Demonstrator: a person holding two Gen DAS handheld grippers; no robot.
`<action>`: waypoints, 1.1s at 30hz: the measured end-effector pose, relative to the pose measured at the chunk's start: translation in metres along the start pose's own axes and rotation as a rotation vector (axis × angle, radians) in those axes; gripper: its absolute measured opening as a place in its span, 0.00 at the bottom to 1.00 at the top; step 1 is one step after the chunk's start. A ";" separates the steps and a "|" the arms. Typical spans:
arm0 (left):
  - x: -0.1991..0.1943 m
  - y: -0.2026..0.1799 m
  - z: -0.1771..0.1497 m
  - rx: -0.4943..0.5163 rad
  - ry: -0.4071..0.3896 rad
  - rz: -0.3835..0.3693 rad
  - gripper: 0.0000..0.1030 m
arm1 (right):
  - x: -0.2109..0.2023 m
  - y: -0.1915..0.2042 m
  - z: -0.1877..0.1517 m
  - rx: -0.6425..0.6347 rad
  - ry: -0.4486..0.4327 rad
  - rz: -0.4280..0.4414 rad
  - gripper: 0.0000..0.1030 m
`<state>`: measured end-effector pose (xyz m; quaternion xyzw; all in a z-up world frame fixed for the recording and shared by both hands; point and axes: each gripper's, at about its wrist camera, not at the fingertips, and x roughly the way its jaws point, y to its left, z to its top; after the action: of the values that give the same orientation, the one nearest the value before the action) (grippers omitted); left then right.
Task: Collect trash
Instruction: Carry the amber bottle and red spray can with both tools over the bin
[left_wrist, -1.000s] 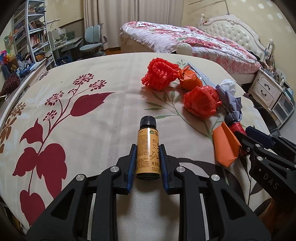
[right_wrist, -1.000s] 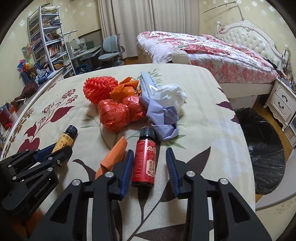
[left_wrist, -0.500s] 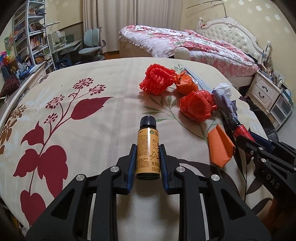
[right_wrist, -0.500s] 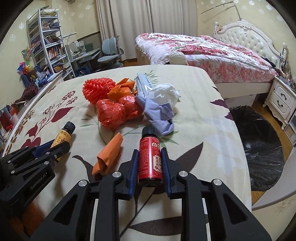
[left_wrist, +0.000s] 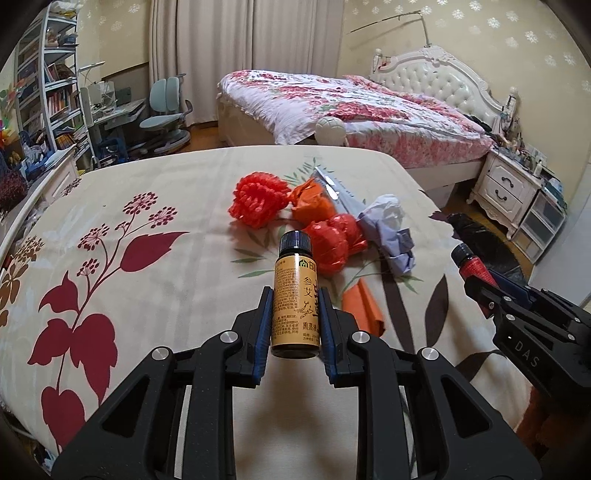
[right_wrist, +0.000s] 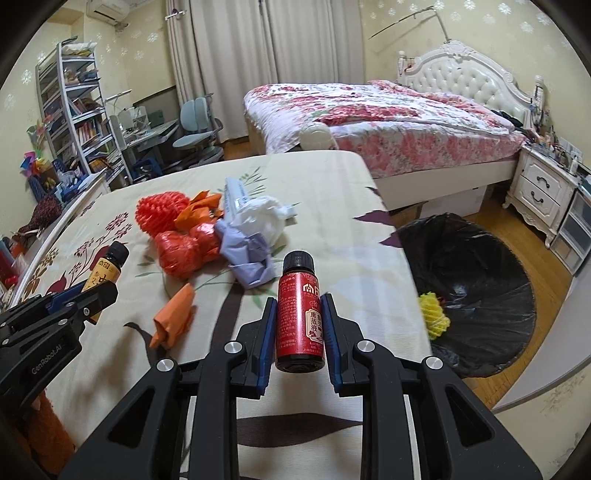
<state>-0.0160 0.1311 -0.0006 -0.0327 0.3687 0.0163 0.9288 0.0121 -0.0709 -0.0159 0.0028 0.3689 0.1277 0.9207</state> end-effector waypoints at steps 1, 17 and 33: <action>0.000 -0.006 0.002 0.009 -0.004 -0.008 0.22 | -0.001 -0.003 0.001 0.005 -0.005 -0.008 0.24; 0.029 -0.108 0.030 0.146 -0.035 -0.122 0.22 | -0.014 -0.085 0.014 0.103 -0.081 -0.170 0.24; 0.086 -0.180 0.046 0.237 -0.019 -0.136 0.22 | 0.008 -0.149 0.018 0.201 -0.081 -0.272 0.24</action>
<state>0.0874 -0.0443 -0.0171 0.0523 0.3562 -0.0900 0.9286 0.0648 -0.2118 -0.0234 0.0501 0.3392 -0.0356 0.9387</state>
